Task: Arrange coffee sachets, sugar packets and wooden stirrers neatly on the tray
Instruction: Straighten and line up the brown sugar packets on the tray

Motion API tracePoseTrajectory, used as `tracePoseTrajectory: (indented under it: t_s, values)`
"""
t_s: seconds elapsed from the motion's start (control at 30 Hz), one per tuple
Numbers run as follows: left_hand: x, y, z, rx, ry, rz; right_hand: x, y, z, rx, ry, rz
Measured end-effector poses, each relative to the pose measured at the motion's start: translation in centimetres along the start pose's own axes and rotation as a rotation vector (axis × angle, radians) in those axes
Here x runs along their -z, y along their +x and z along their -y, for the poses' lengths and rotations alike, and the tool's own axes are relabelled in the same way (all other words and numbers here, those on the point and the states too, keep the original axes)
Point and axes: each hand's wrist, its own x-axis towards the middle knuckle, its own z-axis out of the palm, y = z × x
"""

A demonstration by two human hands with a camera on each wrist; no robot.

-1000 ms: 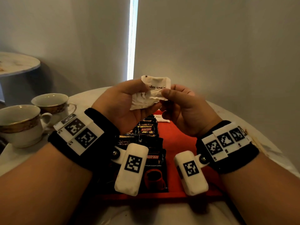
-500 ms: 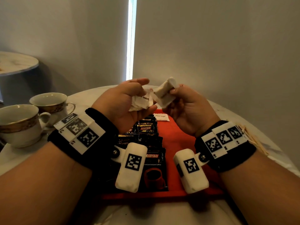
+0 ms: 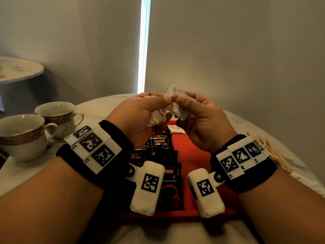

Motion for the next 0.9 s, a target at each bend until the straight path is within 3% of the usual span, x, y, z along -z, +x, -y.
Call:
tracePoseTrajectory:
  t_s: [0.1, 0.27, 0.9]
  values:
    - [0.04, 0.22, -0.12, -0.016, -0.041, -0.059, 0.15, 0.03, -0.07, 0.015, -0.08, -0.063]
    - [-0.05, 0.14, -0.09, -0.016, -0.029, -0.045, 0.24, 0.07, 0.21, 0.003, -0.086, -0.115]
    - [0.45, 0.69, -0.36, -0.049, -0.03, -0.077, 0.27, 0.15, 0.22, 0.023, -0.086, -0.056]
